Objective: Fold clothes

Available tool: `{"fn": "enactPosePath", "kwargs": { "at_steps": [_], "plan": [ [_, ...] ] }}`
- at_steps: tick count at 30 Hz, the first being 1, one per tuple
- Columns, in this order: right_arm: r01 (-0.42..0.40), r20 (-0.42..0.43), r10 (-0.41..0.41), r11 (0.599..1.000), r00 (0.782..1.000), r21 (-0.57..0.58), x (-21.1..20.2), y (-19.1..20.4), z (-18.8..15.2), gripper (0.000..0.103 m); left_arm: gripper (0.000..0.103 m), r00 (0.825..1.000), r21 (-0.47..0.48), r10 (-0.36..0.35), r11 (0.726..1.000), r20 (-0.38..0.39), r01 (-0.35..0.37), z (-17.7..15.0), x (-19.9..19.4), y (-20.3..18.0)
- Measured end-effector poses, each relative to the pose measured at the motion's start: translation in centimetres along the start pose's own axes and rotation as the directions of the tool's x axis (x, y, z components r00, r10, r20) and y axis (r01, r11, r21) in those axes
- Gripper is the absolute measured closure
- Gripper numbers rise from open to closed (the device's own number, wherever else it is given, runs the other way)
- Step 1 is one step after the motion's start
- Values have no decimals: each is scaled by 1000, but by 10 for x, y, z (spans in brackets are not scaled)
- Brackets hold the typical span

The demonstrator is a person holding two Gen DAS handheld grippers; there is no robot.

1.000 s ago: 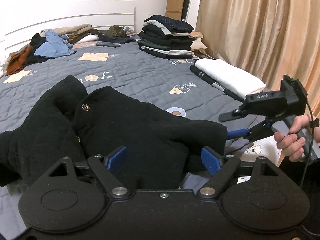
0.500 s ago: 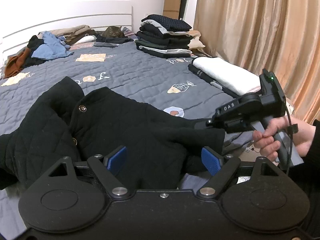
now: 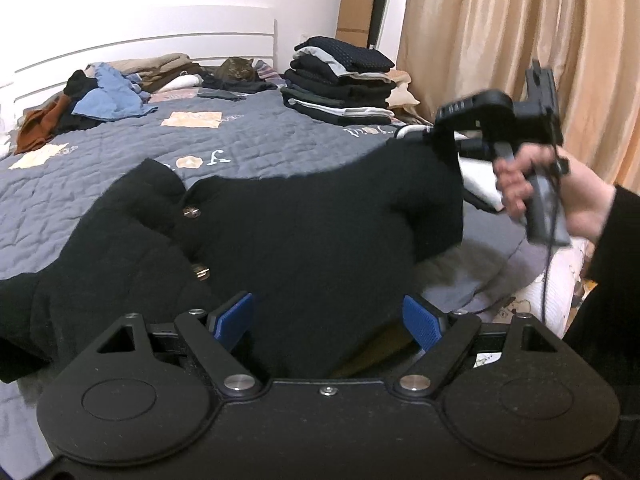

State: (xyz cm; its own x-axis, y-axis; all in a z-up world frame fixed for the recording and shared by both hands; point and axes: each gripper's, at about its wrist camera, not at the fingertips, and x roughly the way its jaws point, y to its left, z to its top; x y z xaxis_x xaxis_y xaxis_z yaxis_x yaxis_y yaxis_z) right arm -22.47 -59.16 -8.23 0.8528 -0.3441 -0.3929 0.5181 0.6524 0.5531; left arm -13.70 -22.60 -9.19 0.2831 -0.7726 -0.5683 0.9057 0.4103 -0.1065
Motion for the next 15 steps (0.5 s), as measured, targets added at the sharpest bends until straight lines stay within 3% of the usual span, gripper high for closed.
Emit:
{"fn": "enactPosePath", "kwargs": {
  "at_steps": [2,4,9,15],
  "plan": [
    [25,37,-23,998,999,-54,8,4,12,97,22,1000,2,2,1000,-3,-2,1,1,0],
    [46,12,-45,992,999,-118,23,5,18,97,22,1000,8,3,1000,-6,-3,1,3,0],
    [107,-139,-142,967,980,-230,55,-6,3,94,22,1000,17,1,1000,-17,0,1,7,-1],
    [112,-130,-123,990,984,-89,16,-32,-10,81,22,1000,14,0,1000,-15,0,2,7,0]
  ]
}}
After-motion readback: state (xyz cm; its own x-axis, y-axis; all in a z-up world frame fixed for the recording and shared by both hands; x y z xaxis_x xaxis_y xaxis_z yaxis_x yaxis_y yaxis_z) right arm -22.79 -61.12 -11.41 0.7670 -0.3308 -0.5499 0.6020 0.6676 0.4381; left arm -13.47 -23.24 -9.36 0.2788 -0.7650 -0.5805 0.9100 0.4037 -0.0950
